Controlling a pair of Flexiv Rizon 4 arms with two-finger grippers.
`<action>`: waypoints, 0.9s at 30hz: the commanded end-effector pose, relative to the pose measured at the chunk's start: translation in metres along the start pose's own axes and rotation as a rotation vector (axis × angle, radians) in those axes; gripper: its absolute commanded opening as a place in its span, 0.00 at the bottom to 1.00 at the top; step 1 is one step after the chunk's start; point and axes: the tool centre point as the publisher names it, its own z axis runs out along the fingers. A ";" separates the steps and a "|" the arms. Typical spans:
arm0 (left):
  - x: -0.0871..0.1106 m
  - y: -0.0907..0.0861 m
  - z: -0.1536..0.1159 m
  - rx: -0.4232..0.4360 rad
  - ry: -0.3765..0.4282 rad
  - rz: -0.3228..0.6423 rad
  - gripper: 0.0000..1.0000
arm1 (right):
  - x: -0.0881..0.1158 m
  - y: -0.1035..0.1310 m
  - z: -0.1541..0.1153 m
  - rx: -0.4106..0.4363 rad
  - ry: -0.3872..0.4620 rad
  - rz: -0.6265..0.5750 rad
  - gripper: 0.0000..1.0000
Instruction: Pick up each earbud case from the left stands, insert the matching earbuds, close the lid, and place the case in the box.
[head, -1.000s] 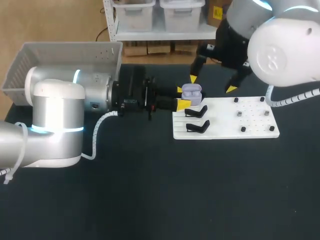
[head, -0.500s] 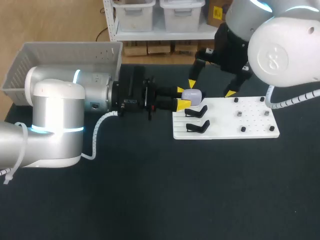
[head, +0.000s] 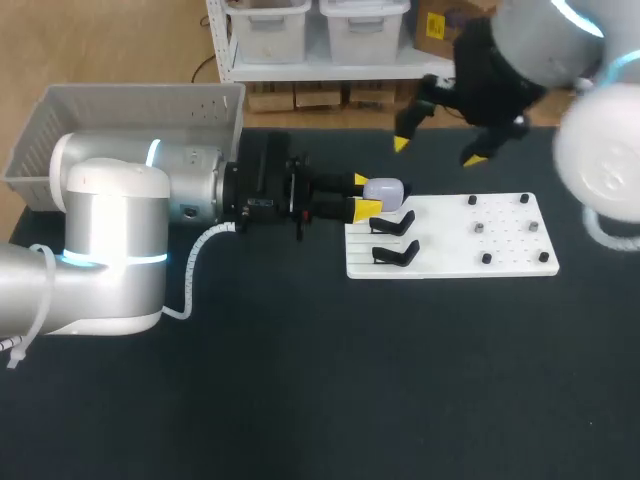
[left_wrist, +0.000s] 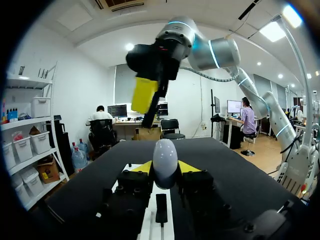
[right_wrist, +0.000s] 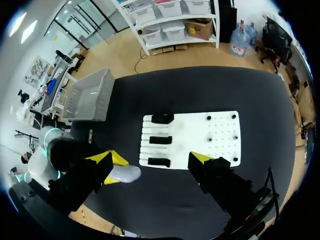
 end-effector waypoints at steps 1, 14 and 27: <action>-0.009 -0.002 -0.022 -0.105 0.032 -0.024 0.00 | 0.041 -0.011 -0.022 0.037 -0.294 -0.011 1.00; -0.052 0.029 -0.111 -0.477 0.143 0.052 0.00 | 0.053 -0.026 -0.029 -0.001 -0.322 0.031 1.00; 0.004 0.131 -0.224 -0.773 0.335 -0.027 0.00 | 0.053 -0.026 -0.029 -0.001 -0.322 0.031 1.00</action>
